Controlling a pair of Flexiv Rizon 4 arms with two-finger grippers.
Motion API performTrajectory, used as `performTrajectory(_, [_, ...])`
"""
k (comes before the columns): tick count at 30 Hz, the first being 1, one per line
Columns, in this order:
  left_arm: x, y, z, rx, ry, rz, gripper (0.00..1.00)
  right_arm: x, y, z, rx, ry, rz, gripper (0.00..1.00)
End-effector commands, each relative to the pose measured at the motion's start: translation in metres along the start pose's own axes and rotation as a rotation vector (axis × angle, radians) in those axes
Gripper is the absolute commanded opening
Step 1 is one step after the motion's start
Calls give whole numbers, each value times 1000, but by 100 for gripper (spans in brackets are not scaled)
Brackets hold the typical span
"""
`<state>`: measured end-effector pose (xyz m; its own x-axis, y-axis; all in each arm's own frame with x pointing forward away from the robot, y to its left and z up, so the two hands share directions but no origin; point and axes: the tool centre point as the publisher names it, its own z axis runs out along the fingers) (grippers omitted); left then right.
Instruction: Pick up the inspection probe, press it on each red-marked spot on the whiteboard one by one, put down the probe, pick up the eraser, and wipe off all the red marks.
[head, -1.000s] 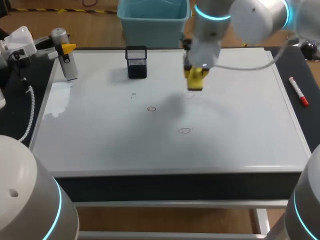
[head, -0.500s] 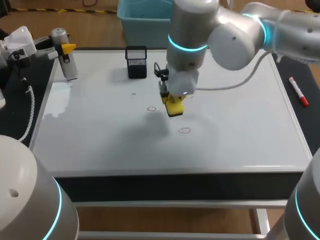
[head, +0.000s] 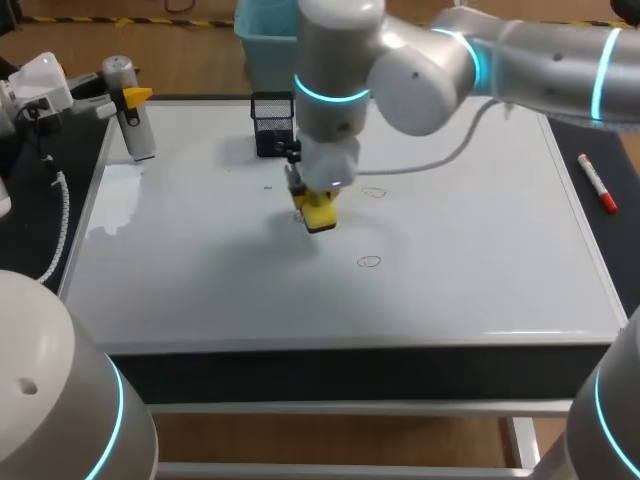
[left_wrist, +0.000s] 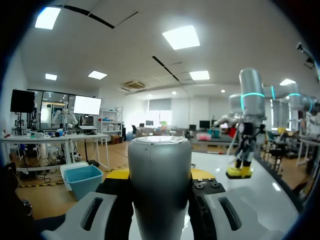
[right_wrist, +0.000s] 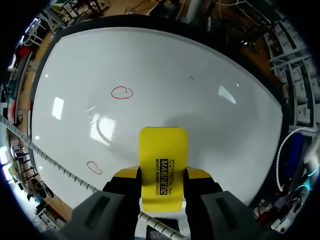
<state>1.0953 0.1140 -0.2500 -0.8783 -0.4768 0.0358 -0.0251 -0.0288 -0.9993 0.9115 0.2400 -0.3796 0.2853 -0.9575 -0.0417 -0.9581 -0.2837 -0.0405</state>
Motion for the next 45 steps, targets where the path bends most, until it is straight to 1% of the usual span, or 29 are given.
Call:
performTrajectory(1, [0, 0, 1, 3, -1, 2, 0, -14, -14, 13, -29, 35, 14, 0])
performTrajectory(11, [0, 0, 1, 3, -1, 2, 0, -24, -22, 28, -25, 13, 70, 0])
performTrajectory(18, [0, 0, 1, 3, -1, 2, 0, -24, -24, 41, -29, 19, 72, 0])
performTrajectory(27, [0, 0, 1, 3, -1, 2, 0, -21, -23, 47, -41, 31, 43, 0])
performTrajectory(35, [0, 0, 1, 3, -1, 2, 0, -5, -25, 53, -54, 47, 54, 0])
performTrajectory(45, [0, 0, 1, 3, -1, 2, 0, 37, -27, 54, -59, 77, 131, 0])
